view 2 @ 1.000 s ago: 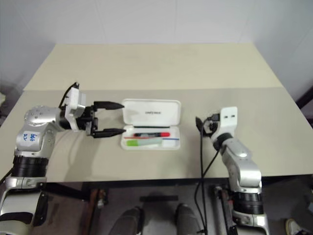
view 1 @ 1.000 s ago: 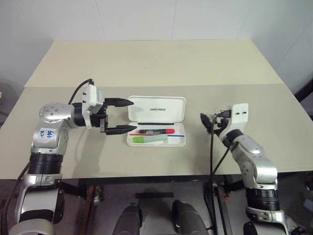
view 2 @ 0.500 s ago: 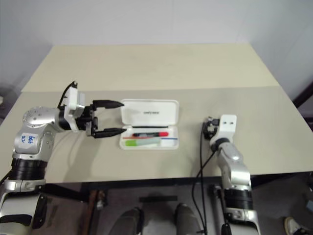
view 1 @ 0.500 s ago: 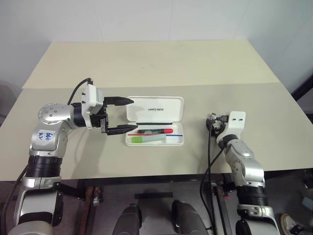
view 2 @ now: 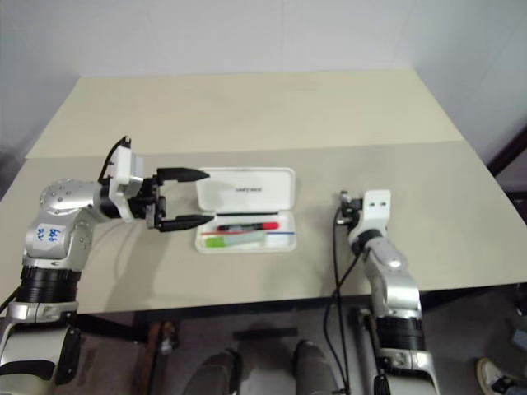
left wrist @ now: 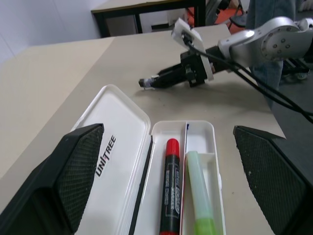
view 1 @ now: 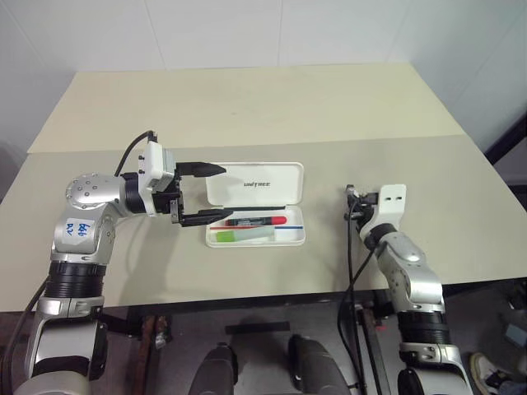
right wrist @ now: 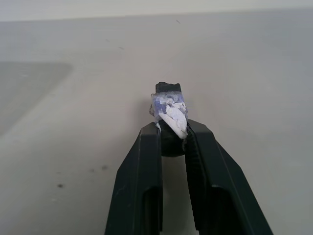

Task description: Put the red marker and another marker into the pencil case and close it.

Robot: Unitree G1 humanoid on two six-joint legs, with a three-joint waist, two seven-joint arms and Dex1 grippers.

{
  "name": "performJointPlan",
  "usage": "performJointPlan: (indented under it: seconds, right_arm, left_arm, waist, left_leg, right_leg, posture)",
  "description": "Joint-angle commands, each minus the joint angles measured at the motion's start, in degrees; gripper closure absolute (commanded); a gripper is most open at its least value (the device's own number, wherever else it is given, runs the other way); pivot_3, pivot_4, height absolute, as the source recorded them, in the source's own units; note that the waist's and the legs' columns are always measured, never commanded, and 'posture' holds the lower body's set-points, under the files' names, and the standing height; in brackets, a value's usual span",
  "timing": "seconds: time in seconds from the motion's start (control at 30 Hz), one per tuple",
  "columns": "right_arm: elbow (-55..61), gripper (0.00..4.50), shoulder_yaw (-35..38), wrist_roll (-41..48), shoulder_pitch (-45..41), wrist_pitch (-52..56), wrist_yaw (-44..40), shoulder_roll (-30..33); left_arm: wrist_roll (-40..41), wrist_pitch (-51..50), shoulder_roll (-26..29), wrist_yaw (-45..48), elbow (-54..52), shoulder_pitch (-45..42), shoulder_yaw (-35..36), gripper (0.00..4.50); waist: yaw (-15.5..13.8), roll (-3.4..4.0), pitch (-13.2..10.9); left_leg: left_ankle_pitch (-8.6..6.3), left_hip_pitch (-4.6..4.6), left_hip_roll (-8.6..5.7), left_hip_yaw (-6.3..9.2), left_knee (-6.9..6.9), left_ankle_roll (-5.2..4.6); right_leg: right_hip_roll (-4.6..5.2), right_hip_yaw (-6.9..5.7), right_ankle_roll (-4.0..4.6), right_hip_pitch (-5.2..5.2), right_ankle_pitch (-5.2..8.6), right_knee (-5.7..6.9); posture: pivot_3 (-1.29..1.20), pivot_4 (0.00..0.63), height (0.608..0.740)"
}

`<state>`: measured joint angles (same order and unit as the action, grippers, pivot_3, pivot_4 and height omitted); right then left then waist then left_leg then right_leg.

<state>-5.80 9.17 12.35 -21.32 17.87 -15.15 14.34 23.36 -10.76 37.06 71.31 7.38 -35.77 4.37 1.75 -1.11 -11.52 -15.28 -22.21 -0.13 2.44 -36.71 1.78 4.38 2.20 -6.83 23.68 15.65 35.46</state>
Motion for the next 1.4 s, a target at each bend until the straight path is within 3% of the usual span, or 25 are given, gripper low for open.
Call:
performJointPlan:
  seconds: [0.03,0.27,0.4,0.73,1.17,1.4]
  right_arm:
    - [3.72,4.17,-3.08,2.82,-1.01,-5.4,-16.85,8.0]
    - [4.12,4.17,-5.21,11.37,-3.18,-7.95,-43.74,19.12]
    - [3.36,4.17,-8.97,11.6,-5.02,-8.03,-53.13,22.23]
    - [-9.61,4.17,-17.7,4.35,-13.76,-17.28,-61.15,17.73]
    - [-19.47,4.17,-18.51,0.86,-17.28,-21.16,-63.54,15.13]
    - [-21.29,1.68,-17.89,-0.23,-17.99,-22.84,-62.93,13.84]
  left_arm:
    - [0.73,1.71,0.07,0.56,-0.43,-1.03,0.29,0.0]
    - [0.35,3.31,0.61,2.02,0.84,-0.32,-0.02,0.0]
    - [0.23,3.68,0.8,2.65,1.16,-0.05,-0.22,0.0]
    - [-0.41,4.13,1.11,5.14,2.06,-0.15,-2.12,0.0]
    - [-0.36,4.2,1.18,4.9,1.72,0.11,-2.51,0.0]
    - [-0.44,4.36,1.04,4.7,2.02,-0.15,-2.52,0.0]
  waist:
    - [-0.02,0.1,-0.06]
    - [-0.1,0.11,-0.08]
    - [-0.02,0.11,-0.08]
    - [-0.17,0.09,-0.09]
    - [-0.03,0.11,-0.1]
    - [-0.12,0.11,-0.1]
  left_leg:
    - [0.0,-0.02,-0.02,-0.01,0.0,0.0]
    - [-0.01,-0.04,-0.04,-0.03,-0.02,-0.01]
    - [-0.01,-0.03,-0.03,-0.04,-0.04,-0.01]
    - [-0.04,-0.07,-0.06,-0.02,-0.25,0.03]
    - [-0.06,-0.06,-0.04,-0.01,-0.25,0.06]
    - [-0.06,-0.07,-0.04,-0.02,-0.25,0.06]
  right_leg:
    - [0.02,0.0,-0.02,0.0,-0.01,-0.03]
    - [0.02,0.0,-0.12,-0.05,-0.02,-0.14]
    - [0.02,0.01,-0.12,-0.04,-0.02,-0.12]
    - [0.05,0.0,-0.13,-0.05,-0.03,-0.07]
    - [0.04,-0.02,-0.12,-0.03,-0.02,-0.01]
    - [0.05,-0.02,-0.11,-0.03,-0.01,0.0]
  posture:
    - [0.0,0.15,0.74]
    - [0.0,0.15,0.74]
    - [0.0,0.15,0.74]
    - [0.0,0.15,0.74]
    - [0.0,0.15,0.74]
    - [0.0,0.15,0.74]
